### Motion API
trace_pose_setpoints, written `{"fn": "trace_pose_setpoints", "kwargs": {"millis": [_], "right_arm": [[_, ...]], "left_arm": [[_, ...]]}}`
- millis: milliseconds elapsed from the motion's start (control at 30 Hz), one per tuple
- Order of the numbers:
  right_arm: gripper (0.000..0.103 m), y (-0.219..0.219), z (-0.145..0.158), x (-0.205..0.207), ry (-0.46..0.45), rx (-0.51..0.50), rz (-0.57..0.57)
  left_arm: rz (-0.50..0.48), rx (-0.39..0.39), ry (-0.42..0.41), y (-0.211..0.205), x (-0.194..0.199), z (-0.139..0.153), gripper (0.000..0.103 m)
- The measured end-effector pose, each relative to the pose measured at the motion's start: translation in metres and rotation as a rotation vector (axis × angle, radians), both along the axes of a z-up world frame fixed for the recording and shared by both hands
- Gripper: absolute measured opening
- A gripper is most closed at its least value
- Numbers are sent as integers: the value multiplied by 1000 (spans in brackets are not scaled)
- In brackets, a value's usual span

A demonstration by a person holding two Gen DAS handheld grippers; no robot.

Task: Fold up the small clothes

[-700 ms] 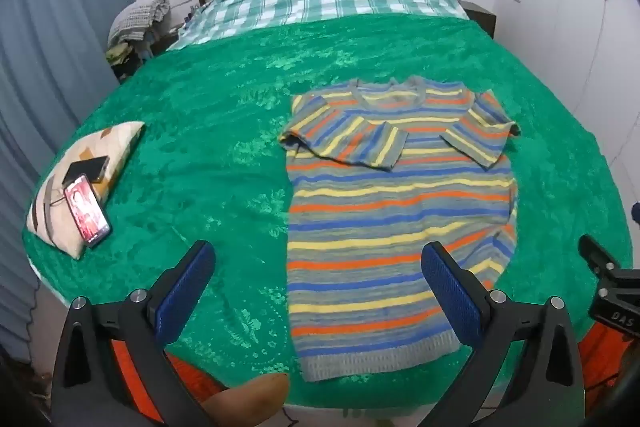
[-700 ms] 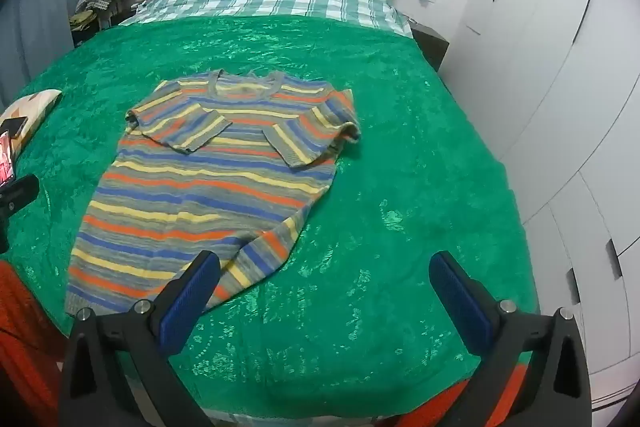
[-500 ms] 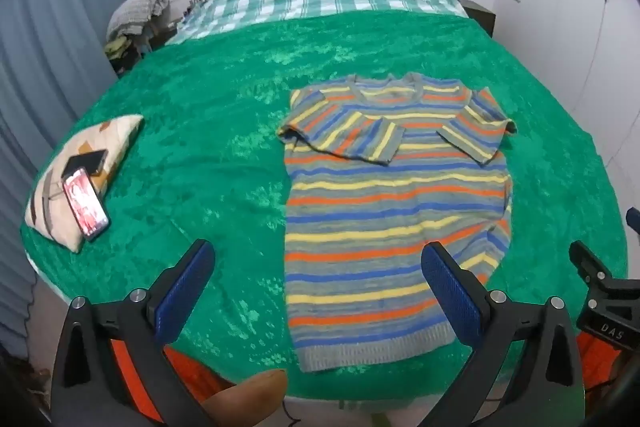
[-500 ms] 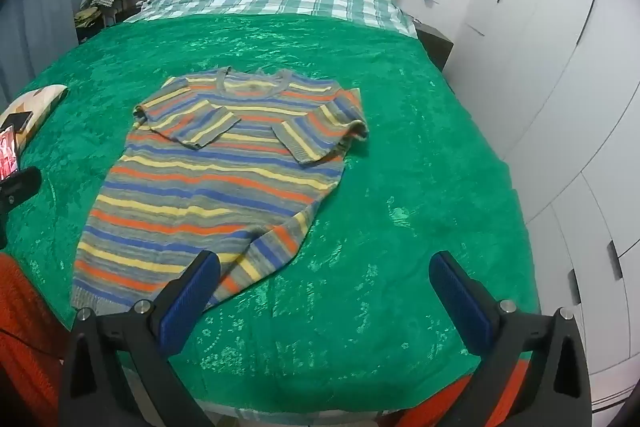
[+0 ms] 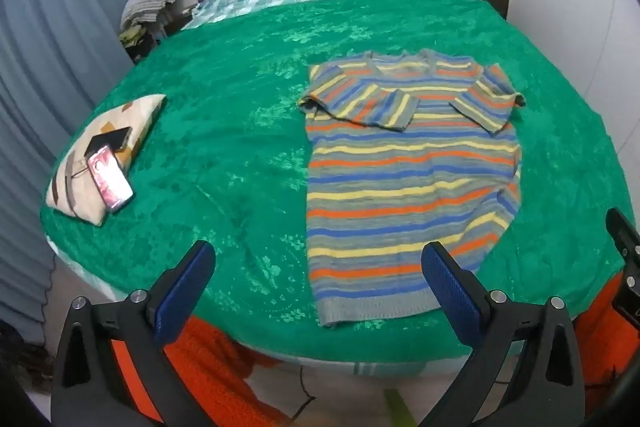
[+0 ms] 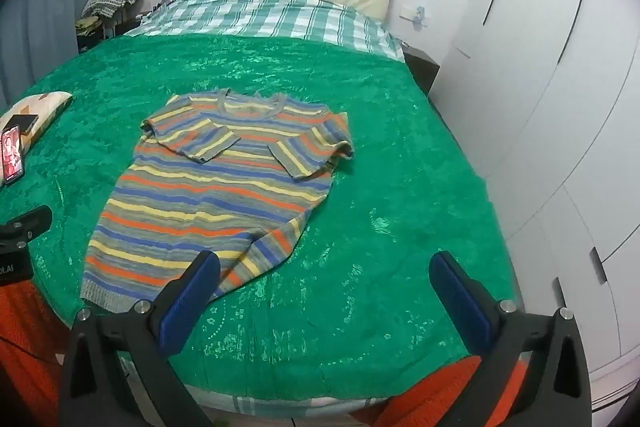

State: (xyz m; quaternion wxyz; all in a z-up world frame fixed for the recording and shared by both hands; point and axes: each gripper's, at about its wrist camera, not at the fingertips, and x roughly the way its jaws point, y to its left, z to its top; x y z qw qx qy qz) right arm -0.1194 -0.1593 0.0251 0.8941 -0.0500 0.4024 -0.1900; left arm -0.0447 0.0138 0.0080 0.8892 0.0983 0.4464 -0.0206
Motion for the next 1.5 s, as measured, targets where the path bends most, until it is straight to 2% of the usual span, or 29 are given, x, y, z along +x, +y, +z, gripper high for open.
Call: {"fn": "trace_pose_setpoints", "kwargs": {"millis": [200, 400, 700, 800, 1133, 1500], "right_arm": [[103, -8, -11, 1, 5, 48, -25], [103, -25, -26, 5, -16, 108, -62], [103, -44, -34, 9, -63, 147, -127], [103, -44, -42, 13, -38, 161, -126], [103, -28, -42, 17, -31, 192, -75], [103, -6, -35, 3, 37, 181, -33]], "left_arm": [[-10, 42, 4, 0, 7, -19, 103], [9, -16, 20, 26, 14, -44, 103], [16, -28, 60, 32, 26, -69, 103], [-10, -63, 53, 28, 26, -68, 103], [-39, -70, -27, 10, 17, -39, 103], [-39, -98, -13, 8, 3, -24, 103]]}}
